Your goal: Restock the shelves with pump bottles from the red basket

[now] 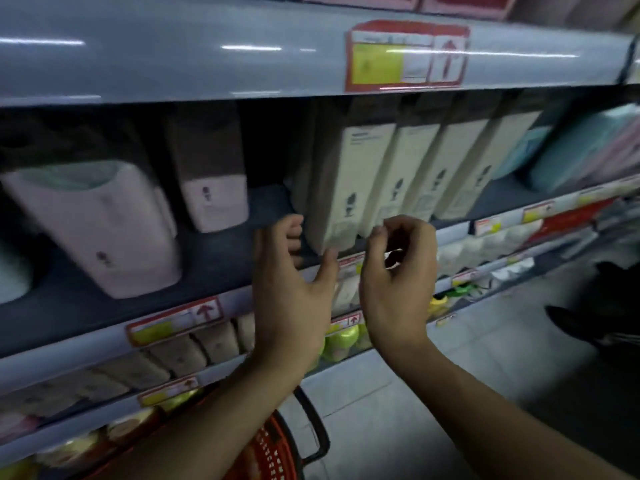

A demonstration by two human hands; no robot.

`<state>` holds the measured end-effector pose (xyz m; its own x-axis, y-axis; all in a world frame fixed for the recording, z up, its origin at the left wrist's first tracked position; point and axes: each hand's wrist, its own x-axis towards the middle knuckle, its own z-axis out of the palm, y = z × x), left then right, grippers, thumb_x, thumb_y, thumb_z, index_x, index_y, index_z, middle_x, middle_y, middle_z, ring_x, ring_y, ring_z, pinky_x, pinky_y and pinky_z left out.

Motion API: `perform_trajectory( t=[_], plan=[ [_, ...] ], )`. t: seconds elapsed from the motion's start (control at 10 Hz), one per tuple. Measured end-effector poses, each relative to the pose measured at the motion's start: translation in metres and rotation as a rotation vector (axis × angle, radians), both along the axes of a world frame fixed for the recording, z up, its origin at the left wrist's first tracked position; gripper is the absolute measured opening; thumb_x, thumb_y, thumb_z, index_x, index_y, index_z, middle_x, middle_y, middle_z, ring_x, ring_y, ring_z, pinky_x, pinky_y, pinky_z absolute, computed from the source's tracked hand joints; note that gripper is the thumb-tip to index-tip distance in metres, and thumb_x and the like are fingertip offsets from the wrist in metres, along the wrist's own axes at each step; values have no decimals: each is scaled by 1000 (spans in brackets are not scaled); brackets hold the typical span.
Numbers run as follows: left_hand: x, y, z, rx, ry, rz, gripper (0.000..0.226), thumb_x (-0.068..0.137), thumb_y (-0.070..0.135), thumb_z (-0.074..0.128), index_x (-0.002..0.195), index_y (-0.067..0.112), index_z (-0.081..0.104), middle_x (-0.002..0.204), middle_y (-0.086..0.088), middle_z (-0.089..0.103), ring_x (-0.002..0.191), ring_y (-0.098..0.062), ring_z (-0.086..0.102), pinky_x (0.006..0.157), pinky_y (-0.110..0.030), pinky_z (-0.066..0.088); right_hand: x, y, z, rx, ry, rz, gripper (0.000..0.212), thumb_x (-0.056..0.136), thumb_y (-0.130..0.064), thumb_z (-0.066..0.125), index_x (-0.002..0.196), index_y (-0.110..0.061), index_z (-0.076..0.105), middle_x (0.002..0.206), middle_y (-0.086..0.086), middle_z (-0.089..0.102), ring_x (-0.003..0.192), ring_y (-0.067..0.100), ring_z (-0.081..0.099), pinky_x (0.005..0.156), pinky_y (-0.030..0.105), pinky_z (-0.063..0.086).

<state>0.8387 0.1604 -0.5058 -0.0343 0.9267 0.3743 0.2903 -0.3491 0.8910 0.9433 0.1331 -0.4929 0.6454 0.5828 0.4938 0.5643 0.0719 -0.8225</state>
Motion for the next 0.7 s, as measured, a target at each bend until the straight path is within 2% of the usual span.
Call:
perform_trajectory(
  t=[0.1,0.2,0.3,0.4,0.5,0.6,0.7],
  plan=[
    [36,19,-3,-29,25,-9,60,81,30,79,131,28,46,125,1,54,107,-19,62,87,-42,56,51,5,-3,-75,116,-46,23,100,-33,58,115,-17,53,108,4,59,92,16,62,76,40,53],
    [54,33,-4,-63,62,84,66,77,29,82,134,25,47,128,1,50,116,-18,58,94,-35,50,76,8,-7,-165,83,65,33,98,-39,61,126,-24,50,117,0,58,99,15,64,78,37,56],
    [61,38,-4,-72,96,124,65,77,28,82,133,24,49,127,4,50,114,-14,56,87,-22,42,87,12,-10,-209,113,125,37,97,-35,64,130,-24,49,120,-2,59,96,6,65,78,26,58],
    [64,42,-5,-53,97,106,62,80,24,82,133,24,50,121,12,46,111,-15,59,87,-24,46,91,13,-12,-233,180,139,40,97,-34,64,132,-24,49,120,-6,59,92,-1,63,74,14,55],
    [65,41,-6,-41,86,92,60,81,23,80,133,25,49,122,12,47,111,-11,58,88,-20,48,89,11,-16,-234,180,136,40,97,-36,63,132,-24,50,120,-8,58,93,-4,62,73,13,54],
    [65,42,-6,-42,85,91,62,82,23,79,135,25,48,128,8,49,114,-10,57,88,-11,44,83,9,-15,-229,150,159,37,97,-36,63,129,-24,50,120,-8,56,94,-1,62,76,18,56],
    [61,41,-15,-81,28,63,69,80,24,81,138,28,44,132,6,51,116,-15,61,95,-35,54,79,9,-10,-207,155,146,37,97,-35,64,129,-23,51,121,-7,57,94,0,62,76,17,55]
  ],
)
